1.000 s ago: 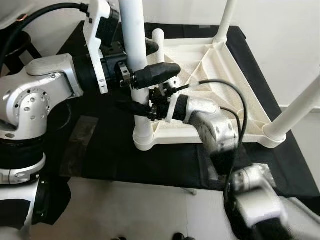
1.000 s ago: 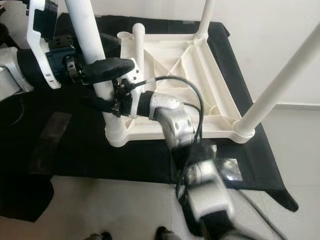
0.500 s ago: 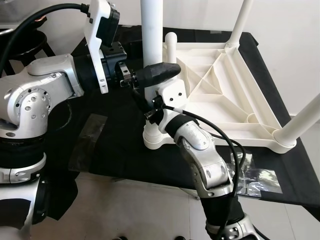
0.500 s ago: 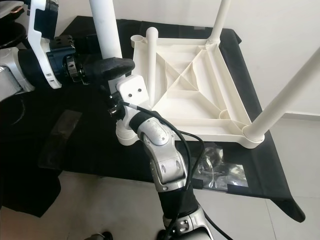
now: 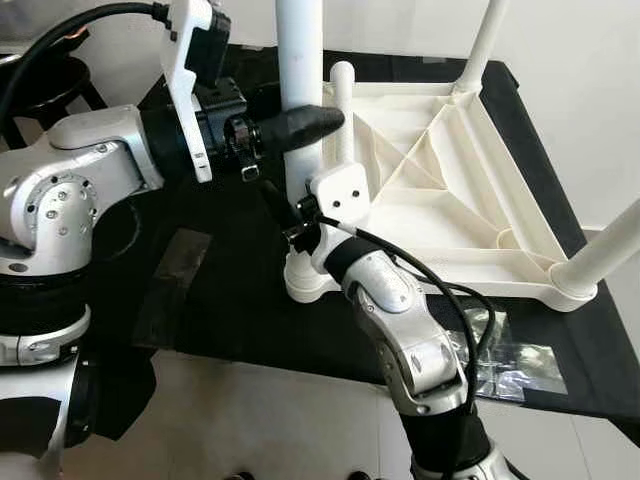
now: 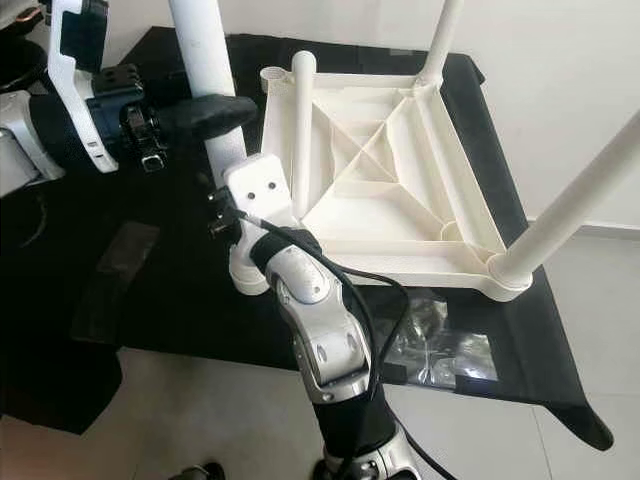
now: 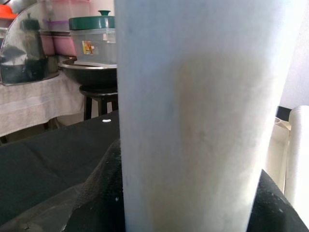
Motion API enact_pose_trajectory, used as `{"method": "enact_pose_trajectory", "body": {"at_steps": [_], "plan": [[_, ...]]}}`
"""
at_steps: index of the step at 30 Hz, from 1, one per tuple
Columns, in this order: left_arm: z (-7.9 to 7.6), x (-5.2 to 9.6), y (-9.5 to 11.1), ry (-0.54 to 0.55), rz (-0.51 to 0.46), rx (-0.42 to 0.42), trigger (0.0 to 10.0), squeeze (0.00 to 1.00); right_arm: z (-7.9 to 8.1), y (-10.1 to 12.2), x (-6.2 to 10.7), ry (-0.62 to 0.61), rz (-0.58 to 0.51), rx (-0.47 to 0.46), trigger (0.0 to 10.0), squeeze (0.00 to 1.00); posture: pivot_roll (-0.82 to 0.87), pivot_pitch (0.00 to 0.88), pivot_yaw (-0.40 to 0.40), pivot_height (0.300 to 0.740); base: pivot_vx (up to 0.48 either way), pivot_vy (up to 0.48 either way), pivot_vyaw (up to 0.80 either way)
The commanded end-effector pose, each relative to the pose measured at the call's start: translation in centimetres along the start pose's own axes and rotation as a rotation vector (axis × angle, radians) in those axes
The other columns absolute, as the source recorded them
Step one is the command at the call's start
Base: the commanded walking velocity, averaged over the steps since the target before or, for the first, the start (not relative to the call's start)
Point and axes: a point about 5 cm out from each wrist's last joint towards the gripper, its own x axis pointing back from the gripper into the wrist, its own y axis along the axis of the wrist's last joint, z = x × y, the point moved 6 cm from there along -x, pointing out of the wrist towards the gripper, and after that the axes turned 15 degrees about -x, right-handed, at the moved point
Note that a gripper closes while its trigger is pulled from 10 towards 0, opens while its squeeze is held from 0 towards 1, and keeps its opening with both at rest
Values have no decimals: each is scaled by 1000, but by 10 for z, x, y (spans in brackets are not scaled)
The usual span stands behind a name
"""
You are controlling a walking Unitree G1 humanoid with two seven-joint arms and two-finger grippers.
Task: Building children table
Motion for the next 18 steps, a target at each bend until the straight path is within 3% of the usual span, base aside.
{"method": "enact_pose_trajectory", "body": {"at_steps": [1,4,5,6,8,14,15,16,18], "plan": [[-11,-4,4,-71,-1,-17,0,0,16,-23,-2,33,65,-99,10000,0,35,232,-31,740,0,0,0],[-12,-4,4,-72,-2,-17,0,0,21,-14,-4,112,41,-99,10000,0,36,234,-32,740,0,0,0],[-13,-5,4,-78,-5,-17,0,0,33,-5,-1,306,50,-130,10000,1000,41,232,-33,740,0,0,0],[-13,-5,4,-78,-5,-17,0,0,33,-5,-1,306,50,-130,10000,1000,41,232,-33,740,0,0,0],[-14,-4,5,-84,-5,-17,0,0,27,4,-2,469,76,-95,10000,1000,45,232,-34,740,0,0,0],[-15,-4,6,-90,-6,-18,0,0,9,20,-7,623,107,-40,10000,1000,54,237,-35,740,0,0,0],[-16,-4,6,-93,-6,-17,0,0,5,24,-8,686,121,-17,10000,0,56,236,-33,740,0,0,0],[-16,-4,6,-93,-6,-17,0,0,5,24,-8,686,121,-17,10000,0,56,236,-33,740,0,0,0],[-19,-4,8,-101,-9,-15,0,0,-1,31,-14,816,168,12,10000,0,74,248,-36,740,0,0,0]]}}
